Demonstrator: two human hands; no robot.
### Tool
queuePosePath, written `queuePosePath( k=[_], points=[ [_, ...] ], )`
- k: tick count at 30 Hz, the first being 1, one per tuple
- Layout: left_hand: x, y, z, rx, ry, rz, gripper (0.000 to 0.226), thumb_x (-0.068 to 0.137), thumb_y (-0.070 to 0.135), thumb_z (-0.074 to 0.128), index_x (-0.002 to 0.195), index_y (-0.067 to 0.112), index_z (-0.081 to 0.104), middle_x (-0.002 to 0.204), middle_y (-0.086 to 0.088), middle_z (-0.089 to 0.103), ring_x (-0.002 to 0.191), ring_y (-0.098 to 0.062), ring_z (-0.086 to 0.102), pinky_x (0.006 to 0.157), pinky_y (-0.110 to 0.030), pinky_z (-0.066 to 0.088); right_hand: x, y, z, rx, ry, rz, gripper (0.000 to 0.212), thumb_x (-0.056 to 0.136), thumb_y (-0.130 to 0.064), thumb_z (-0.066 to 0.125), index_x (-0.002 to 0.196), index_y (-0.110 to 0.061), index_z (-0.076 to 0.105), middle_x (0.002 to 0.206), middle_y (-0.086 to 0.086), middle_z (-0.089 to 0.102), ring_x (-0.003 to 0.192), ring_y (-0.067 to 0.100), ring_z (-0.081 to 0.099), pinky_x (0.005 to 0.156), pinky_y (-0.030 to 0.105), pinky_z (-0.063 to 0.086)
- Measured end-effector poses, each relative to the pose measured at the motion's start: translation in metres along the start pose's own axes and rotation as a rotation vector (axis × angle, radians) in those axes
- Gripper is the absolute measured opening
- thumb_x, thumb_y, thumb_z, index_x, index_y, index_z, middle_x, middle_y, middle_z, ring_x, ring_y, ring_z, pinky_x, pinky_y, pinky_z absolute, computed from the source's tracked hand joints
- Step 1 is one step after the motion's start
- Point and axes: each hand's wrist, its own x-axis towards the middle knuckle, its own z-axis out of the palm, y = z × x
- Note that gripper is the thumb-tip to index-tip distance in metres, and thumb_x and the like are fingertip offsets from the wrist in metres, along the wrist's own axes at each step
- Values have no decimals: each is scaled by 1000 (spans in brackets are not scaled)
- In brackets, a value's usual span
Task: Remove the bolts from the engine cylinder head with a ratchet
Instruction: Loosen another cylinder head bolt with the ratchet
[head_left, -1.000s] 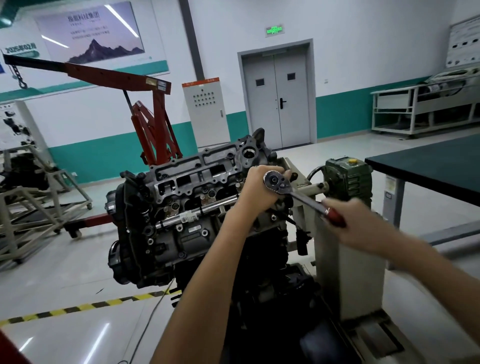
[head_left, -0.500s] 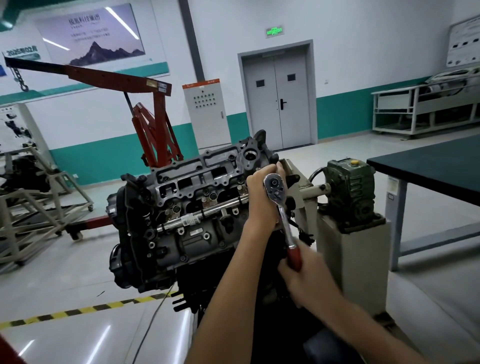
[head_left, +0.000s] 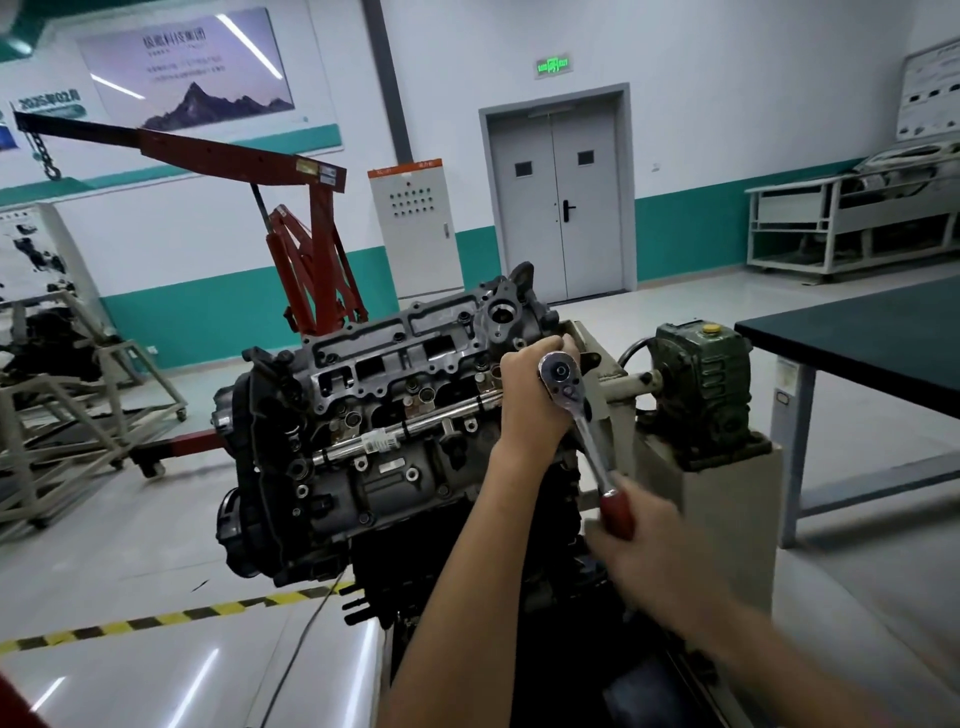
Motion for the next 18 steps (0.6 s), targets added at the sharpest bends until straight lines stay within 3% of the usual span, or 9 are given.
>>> queuePosePath(
  k=[2, 4, 7, 10, 12, 14, 18],
  points=[
    [-1, 0, 4, -12, 63, -50, 50, 93, 2, 53, 50, 5, 30, 47, -19, 30, 48, -14, 26, 45, -33, 23, -11, -13, 36, 262, -8, 75, 15, 80, -1, 59, 77, -12, 50, 51, 1, 45, 36, 6, 40, 39, 17, 34],
    [-1, 0, 3, 15, 104, -40, 48, 93, 0, 54, 51, -4, 32, 48, -24, 33, 48, -13, 26, 45, -35, 23, -14, -19, 51, 352, -15, 68, 17, 80, 1, 57, 75, -15, 51, 50, 0, 44, 36, 6, 40, 38, 18, 36],
    [-1, 0, -6, 22, 11, -19, 47, 95, 4, 54, 52, -4, 36, 47, -11, 34, 46, -11, 29, 44, -34, 24, -2, -7, 18, 104, -35, -23, 20, 76, 6, 57, 73, -13, 52, 50, -3, 44, 40, 4, 42, 42, 15, 35],
    [0, 2, -15, 50, -114, 55, 47, 94, 7, 57, 50, 8, 39, 46, 3, 36, 44, -5, 28, 44, -28, 24, 29, 4, -51, -246, -231, -173, 23, 77, 4, 60, 78, -18, 57, 56, 1, 53, 46, 6, 47, 47, 23, 43],
    [1, 5, -17, 49, -132, 97, 50, 93, 9, 58, 50, 21, 36, 45, 11, 33, 42, -5, 27, 44, -20, 22, 57, 1, -88, -465, -328, -268, 15, 81, -4, 61, 91, -16, 61, 60, -5, 57, 48, 4, 54, 48, 12, 42],
    [0, 8, -16, 20, -119, 86, 50, 94, 12, 57, 51, 25, 35, 45, 16, 32, 41, -4, 27, 44, -17, 21, 75, -8, -104, -615, -290, -355, 19, 81, -8, 62, 95, -20, 60, 57, -15, 53, 52, -5, 56, 49, 5, 37],
    [-5, 6, -8, -96, -46, 7, 51, 97, 13, 53, 50, 5, 36, 46, -1, 33, 43, -10, 27, 43, -28, 20, 52, -2, -77, -383, -251, -248, 32, 79, 2, 62, 76, -28, 50, 57, -8, 52, 49, 2, 53, 48, 10, 39]
  ],
)
